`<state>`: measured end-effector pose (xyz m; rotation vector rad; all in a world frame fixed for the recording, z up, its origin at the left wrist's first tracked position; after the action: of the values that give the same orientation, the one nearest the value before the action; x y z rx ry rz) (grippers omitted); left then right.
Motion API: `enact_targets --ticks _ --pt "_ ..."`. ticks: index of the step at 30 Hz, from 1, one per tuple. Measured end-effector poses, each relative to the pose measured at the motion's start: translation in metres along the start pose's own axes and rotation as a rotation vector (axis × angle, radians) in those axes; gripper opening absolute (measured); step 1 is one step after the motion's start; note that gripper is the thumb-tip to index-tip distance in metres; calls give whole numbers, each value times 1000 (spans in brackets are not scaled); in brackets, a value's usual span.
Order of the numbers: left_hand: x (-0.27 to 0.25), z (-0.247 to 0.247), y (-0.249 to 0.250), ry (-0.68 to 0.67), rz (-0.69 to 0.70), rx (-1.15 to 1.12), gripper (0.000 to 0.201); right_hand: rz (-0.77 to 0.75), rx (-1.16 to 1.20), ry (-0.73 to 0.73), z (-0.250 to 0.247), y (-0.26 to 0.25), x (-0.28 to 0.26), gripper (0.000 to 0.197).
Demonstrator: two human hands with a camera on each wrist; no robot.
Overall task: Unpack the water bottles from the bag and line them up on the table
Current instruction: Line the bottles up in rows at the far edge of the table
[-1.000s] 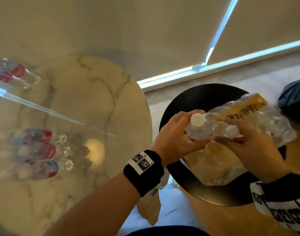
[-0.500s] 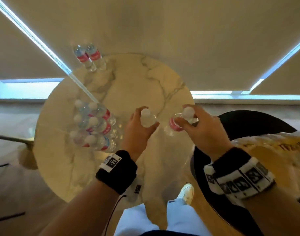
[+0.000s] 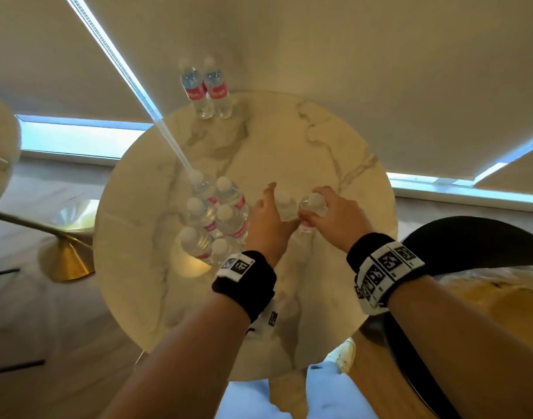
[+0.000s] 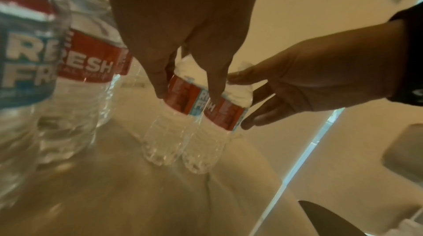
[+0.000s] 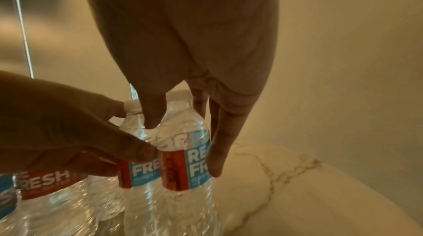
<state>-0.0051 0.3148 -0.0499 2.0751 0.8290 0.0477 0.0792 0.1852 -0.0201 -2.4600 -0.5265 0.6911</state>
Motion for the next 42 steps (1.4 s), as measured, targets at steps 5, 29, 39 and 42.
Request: enact_targets --ticks 5,29,39,42 --pt "-38 -54 28 -14 201 116 76 -23 -51 183 -28 -33 -17 82" --pt "86 -187 -42 -157 205 503 31 -216 -167 -15 59 -173 65 27" --pt "196 -227 -19 -133 376 500 31 -27 -38 195 15 -216 154 20" --pt "237 -220 15 -172 478 549 23 -13 -60 212 -6 -226 203 19"
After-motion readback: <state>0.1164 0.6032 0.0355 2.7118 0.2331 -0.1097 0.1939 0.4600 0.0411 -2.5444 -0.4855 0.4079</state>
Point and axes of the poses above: each hand's wrist, its own x-axis towards the middle knuckle, its own z-axis out of the palm, y = z × x, the point moved 5 cm from there along x, towards the middle knuckle, and after that the axes turned 2 degrees about x, right-handed, at the moved point
